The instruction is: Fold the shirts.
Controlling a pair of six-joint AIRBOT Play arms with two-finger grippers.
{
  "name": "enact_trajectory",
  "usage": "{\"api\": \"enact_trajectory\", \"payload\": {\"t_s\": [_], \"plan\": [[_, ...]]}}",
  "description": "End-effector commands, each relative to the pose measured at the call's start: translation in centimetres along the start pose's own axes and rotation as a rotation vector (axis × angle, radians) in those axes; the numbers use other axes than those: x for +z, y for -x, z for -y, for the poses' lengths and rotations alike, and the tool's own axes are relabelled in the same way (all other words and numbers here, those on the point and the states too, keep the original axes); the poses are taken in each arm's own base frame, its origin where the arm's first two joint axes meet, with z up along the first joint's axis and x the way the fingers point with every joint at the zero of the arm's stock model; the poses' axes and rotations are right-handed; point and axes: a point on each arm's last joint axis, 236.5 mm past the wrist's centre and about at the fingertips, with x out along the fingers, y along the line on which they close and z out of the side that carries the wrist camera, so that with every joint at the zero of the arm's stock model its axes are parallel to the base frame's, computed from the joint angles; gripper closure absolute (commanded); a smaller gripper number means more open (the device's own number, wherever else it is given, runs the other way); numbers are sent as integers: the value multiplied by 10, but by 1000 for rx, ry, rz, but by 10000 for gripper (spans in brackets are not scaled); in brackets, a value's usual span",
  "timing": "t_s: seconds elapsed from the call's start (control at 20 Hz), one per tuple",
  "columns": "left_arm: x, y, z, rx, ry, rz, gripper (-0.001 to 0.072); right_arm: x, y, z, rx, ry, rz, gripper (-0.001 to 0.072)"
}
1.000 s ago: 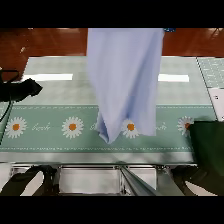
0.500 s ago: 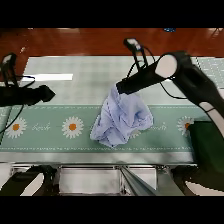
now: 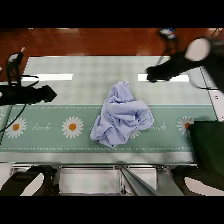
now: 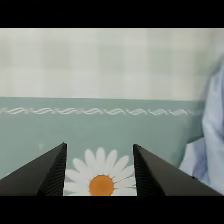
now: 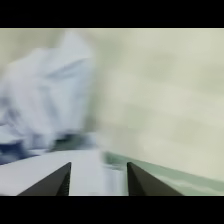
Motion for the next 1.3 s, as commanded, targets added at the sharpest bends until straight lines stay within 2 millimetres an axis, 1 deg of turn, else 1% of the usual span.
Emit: {"api": "enact_trajectory", "payload": {"t_s": [0.0,0.05,0.1,0.15,0.2,0.25,0.3,0.35,0.4,0.45,0.6,0.7,0.8,0.9,0.95,1.0,1.15,1.25], "plan": [[-35,-9,-6,-94,220,-137,199,-30,46,112,-145,-269,103,304],[-67,-22,9,-180,234,-233,199,-59,30,121,-112,-366,91,304],[-99,-33,31,-292,246,-322,199,-91,8,117,-42,-460,68,305],[-124,-41,50,-394,270,-379,199,-118,-10,105,36,-514,46,304],[-141,-47,65,-485,310,-421,199,-141,-26,90,114,-554,20,304],[-153,-53,74,-549,350,-451,199,-159,-37,77,169,-572,-5,305],[-164,-59,77,-573,375,-483,199,-174,-46,66,208,-574,-37,305],[-174,-67,77,-571,386,-522,199,-190,-54,58,227,-579,-75,305],[-183,-73,79,-566,397,-569,199,-202,-59,53,231,-580,-103,305],[-189,-81,82,-559,401,-596,199,-208,-62,51,233,-578,-118,305],[-209,-102,99,-533,387,-644,199,-208,-62,50,237,-579,-120,305],[-217,-110,117,-537,365,-667,199,-208,-62,50,236,-578,-121,305],[-222,-115,133,-539,298,-691,199,-208,-62,51,235,-579,-118,305],[-223,-119,150,-553,236,-712,204,-208,-62,51,234,-579,-118,305],[-220,-121,158,-562,209,-715,369,-208,-62,51,234,-579,-118,305],[-215,-122,164,-572,191,-707,700,-209,-62,50,236,-578,-122,305],[-195,-119,175,-612,149,-670,691,-221,-65,43,261,-590,-192,305],[-184,-119,176,-619,148,-648,691,-225,-71,36,298,-617,-234,305]]}}
